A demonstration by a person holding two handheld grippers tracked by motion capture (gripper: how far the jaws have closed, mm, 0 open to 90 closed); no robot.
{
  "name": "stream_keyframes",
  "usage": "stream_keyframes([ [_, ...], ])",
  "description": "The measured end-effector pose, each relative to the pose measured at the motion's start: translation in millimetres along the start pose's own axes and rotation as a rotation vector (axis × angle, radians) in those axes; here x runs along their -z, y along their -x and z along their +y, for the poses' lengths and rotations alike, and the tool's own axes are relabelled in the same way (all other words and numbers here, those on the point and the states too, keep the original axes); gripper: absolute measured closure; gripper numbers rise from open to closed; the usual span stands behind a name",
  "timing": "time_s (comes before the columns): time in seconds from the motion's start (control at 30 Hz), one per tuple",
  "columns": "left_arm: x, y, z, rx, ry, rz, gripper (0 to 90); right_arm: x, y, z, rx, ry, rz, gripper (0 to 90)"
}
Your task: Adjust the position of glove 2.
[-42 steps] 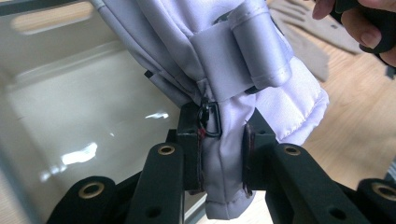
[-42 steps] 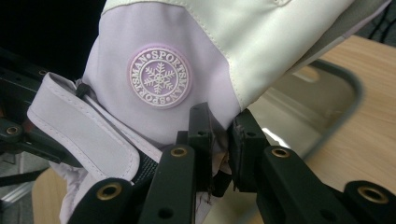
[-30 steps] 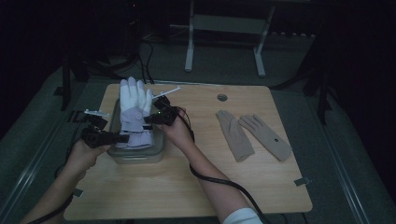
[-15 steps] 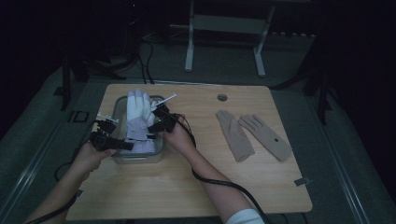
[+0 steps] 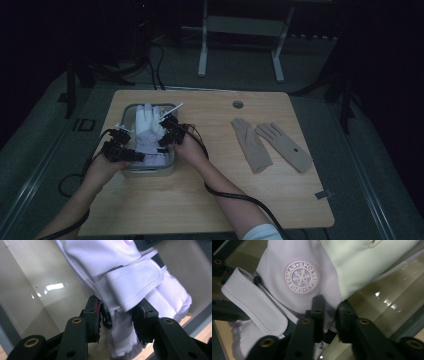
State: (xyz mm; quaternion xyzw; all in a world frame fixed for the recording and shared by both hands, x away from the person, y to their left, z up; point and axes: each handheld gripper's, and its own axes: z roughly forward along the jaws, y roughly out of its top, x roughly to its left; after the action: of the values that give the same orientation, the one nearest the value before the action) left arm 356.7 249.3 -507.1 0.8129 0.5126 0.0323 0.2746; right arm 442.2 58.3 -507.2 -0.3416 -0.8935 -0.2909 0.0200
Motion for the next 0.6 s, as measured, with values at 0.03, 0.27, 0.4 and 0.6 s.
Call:
stream_keyframes([
  [0.03, -0.2, -0.2, 0.5, 0.002, -0.006, 0.000, 60.3, 0.8, -1.0, 0.7, 0.006, -0.001, -0.005, 69.7],
  [0.27, -3.2, 1.7, 2.0, -0.007, -0.017, 0.012, 58.7, 18.2, -4.5, 2.2, 0.042, 0.065, -0.020, 42.0],
  [0.4, -4.2, 4.5, 1.7, -0.011, 0.000, 0.009, 50.2, 35.9, -0.5, 3.1, 0.068, 0.160, -0.038, 26.8],
  [0.6, 16.5, 4.8, -0.2, 0.048, 0.145, 0.031, 31.2, 57.0, 7.8, -0.1, 0.084, 0.205, 0.006, 17.7],
])
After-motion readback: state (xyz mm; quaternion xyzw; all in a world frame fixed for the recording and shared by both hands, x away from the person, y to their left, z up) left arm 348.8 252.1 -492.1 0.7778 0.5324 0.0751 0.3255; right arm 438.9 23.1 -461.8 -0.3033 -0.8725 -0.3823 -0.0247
